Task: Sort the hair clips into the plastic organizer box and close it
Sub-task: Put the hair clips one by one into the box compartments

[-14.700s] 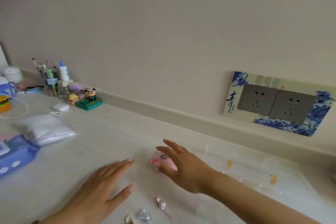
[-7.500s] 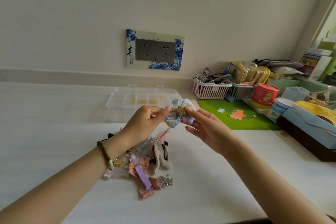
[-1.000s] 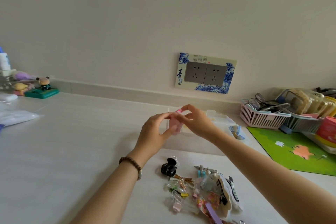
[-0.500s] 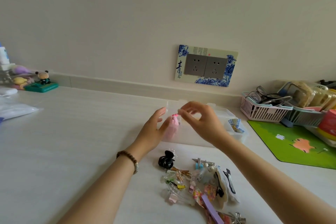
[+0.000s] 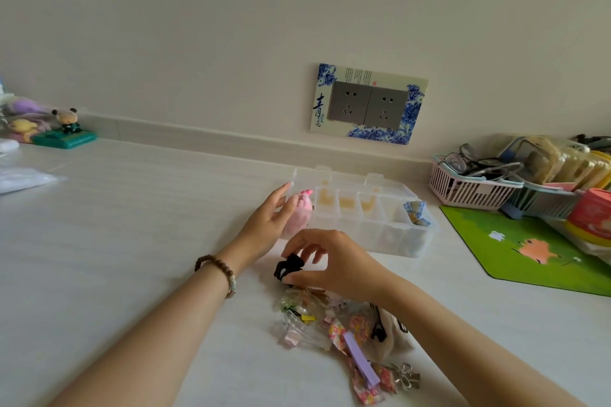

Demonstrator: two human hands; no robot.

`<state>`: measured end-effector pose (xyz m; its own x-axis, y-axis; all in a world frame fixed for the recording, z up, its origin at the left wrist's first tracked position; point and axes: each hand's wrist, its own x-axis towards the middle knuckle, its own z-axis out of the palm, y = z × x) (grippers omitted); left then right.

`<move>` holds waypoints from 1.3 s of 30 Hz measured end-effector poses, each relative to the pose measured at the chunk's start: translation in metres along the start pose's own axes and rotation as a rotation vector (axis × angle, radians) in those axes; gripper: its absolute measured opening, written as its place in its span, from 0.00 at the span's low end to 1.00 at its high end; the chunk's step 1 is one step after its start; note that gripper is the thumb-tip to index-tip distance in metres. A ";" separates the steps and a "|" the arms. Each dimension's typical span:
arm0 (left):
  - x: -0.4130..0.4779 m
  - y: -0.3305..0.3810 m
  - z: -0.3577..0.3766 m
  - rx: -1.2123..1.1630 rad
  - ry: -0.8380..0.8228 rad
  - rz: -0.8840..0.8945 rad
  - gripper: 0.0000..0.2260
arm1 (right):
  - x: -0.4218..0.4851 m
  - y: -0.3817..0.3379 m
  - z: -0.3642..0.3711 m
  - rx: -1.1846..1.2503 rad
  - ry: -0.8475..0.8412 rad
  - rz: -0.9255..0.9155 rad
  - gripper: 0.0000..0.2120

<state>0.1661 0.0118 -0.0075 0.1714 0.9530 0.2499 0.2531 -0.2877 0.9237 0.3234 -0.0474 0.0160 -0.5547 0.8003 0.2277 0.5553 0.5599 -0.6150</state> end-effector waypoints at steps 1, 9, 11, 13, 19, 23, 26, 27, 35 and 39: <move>0.001 -0.001 0.000 -0.003 0.005 -0.001 0.23 | -0.001 0.000 -0.002 0.036 0.004 0.011 0.12; 0.004 -0.002 0.002 -0.055 0.007 -0.044 0.39 | 0.026 0.004 -0.060 0.271 0.484 0.109 0.10; 0.005 -0.003 0.003 -0.029 0.036 -0.052 0.28 | 0.035 0.016 -0.064 0.145 0.465 0.164 0.09; 0.006 -0.005 0.003 -0.004 0.049 -0.040 0.24 | 0.038 0.029 -0.060 -0.053 0.332 0.203 0.07; 0.008 -0.006 0.005 0.040 0.062 -0.016 0.24 | 0.033 0.038 -0.058 -0.152 0.297 0.175 0.10; 0.007 -0.005 0.005 0.071 0.056 -0.014 0.25 | 0.033 0.038 -0.057 -0.208 0.293 0.148 0.13; 0.007 -0.005 0.006 0.066 0.063 -0.008 0.26 | 0.034 0.039 -0.055 -0.219 0.286 0.162 0.20; 0.007 -0.006 0.006 0.068 0.062 -0.011 0.26 | 0.035 0.038 -0.054 -0.213 0.282 0.171 0.21; 0.008 -0.006 0.006 0.030 0.054 -0.033 0.32 | 0.035 0.027 -0.060 0.094 0.291 0.129 0.12; 0.006 -0.004 0.006 0.030 0.056 -0.027 0.29 | 0.040 0.033 -0.058 0.056 0.343 0.167 0.16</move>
<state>0.1722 0.0185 -0.0115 0.1105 0.9640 0.2417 0.2855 -0.2637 0.9214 0.3552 0.0149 0.0486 -0.2143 0.9102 0.3544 0.5808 0.4105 -0.7030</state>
